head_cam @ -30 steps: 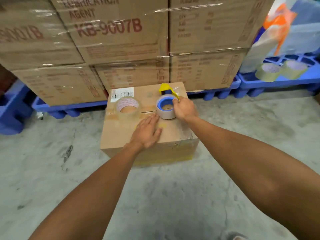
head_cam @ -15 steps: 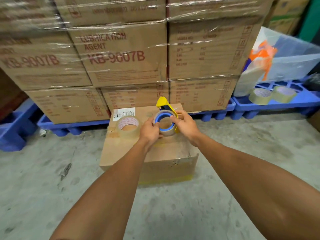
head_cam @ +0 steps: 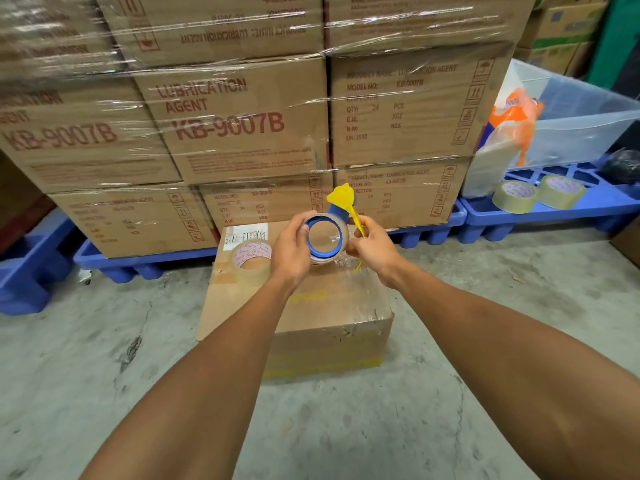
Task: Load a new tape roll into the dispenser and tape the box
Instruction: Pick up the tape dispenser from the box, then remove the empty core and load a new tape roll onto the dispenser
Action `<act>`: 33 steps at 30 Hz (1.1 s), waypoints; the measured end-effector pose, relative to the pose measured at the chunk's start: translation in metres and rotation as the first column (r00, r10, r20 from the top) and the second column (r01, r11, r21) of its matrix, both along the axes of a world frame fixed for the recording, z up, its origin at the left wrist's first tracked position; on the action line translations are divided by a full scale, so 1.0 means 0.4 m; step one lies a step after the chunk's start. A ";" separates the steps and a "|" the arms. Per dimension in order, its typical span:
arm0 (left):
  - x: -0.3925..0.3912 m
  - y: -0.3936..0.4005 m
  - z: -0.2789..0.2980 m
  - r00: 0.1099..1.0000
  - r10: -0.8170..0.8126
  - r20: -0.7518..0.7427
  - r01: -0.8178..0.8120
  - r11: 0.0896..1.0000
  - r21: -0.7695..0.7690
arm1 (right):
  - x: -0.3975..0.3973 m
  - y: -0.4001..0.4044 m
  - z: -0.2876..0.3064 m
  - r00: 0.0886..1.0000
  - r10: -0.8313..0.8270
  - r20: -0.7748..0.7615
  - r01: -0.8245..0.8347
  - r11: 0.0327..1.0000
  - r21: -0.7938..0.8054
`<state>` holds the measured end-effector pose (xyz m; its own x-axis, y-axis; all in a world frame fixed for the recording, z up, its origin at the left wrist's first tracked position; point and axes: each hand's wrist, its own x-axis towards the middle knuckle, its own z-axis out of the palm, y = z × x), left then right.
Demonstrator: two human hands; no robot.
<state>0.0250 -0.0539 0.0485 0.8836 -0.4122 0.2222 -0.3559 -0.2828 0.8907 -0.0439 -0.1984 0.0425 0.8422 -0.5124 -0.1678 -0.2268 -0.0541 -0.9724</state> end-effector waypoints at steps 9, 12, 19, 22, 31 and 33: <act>0.004 -0.022 0.046 0.912 0.233 0.338 -0.283 0.953 0.108 | 0.039 0.020 0.014 0.996 -0.065 0.056 0.067 0.997 -0.034; 0.004 -0.031 0.058 0.906 0.219 0.363 -0.272 0.957 0.102 | 0.053 0.014 0.012 0.989 -0.116 0.089 0.118 0.993 -0.026; -0.021 -0.079 0.098 0.909 -0.031 0.415 0.014 0.999 0.046 | 0.015 -0.109 -0.049 0.911 -0.408 -0.062 0.412 0.903 0.123; -0.058 -0.122 0.076 0.916 -0.227 0.332 0.178 0.969 0.172 | -0.033 -0.177 -0.056 0.860 -0.506 -0.066 0.510 0.847 0.148; -0.192 -0.378 -0.153 0.808 -0.589 -0.016 0.426 0.564 0.707 | -0.127 -0.375 -0.130 0.845 -0.528 -0.086 0.534 0.843 0.060; -0.223 -0.433 -0.219 0.848 -0.504 -0.164 0.460 0.547 0.699 | -0.132 -0.392 -0.153 0.848 -0.520 -0.106 0.529 0.843 0.096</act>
